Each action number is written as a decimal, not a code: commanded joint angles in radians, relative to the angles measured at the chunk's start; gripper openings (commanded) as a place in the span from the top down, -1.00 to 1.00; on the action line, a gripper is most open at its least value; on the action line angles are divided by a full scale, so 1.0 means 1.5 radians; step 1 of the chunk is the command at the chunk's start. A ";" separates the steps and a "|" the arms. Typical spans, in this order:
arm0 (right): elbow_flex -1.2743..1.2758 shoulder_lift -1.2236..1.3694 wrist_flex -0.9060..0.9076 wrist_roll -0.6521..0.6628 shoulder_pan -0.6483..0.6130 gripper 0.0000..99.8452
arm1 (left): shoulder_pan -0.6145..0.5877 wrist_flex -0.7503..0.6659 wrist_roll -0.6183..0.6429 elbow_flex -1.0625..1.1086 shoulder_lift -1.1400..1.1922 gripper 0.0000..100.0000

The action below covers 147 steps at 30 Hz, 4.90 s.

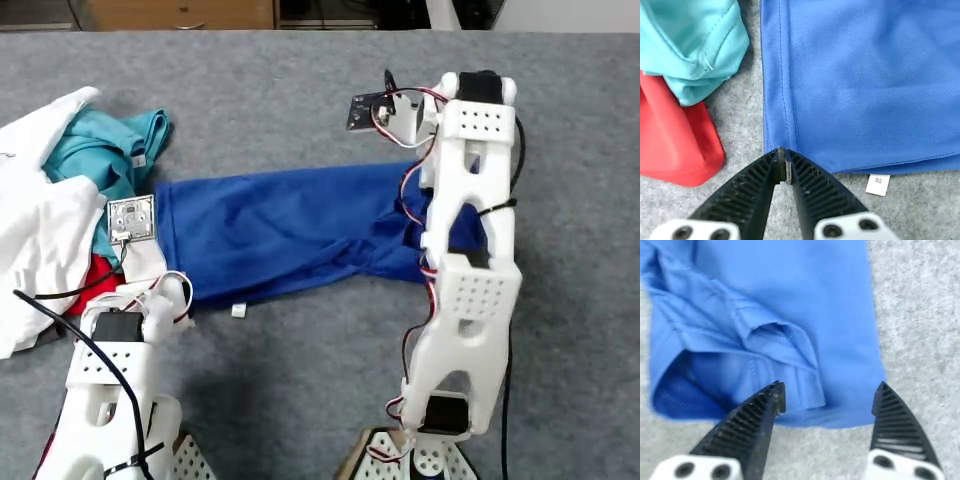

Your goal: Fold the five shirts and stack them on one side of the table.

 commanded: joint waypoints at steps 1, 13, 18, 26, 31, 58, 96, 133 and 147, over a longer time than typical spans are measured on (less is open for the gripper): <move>0.129 -0.159 0.014 -0.004 -0.005 0.67 | 0.010 -0.010 -0.005 -0.003 -0.007 0.96; 0.690 -0.484 -0.140 0.025 0.036 0.99 | 0.010 -0.010 -0.005 -0.003 -0.007 0.96; 0.820 -0.533 -0.223 0.021 0.034 0.99 | 0.011 -0.009 -0.005 -0.004 -0.007 0.96; 0.820 -0.417 -0.396 -0.028 0.017 0.99 | 0.011 -0.009 -0.005 -0.003 -0.009 0.96; 0.685 -0.297 -0.399 -0.095 -0.048 0.99 | 0.011 -0.009 -0.005 -0.003 -0.010 0.96; 0.208 0.072 -0.292 -0.195 -0.105 0.99 | 0.011 -0.010 -0.005 -0.003 -0.009 0.96; -0.235 0.055 0.016 -0.370 0.030 0.99 | -0.049 0.261 0.011 -0.421 0.192 0.94; -0.251 0.208 -0.277 -0.790 0.255 0.99 | -0.088 0.400 0.094 -0.984 0.932 0.56; -0.250 0.209 -0.277 -0.790 0.257 0.99 | -0.090 0.361 0.088 -0.987 1.050 0.59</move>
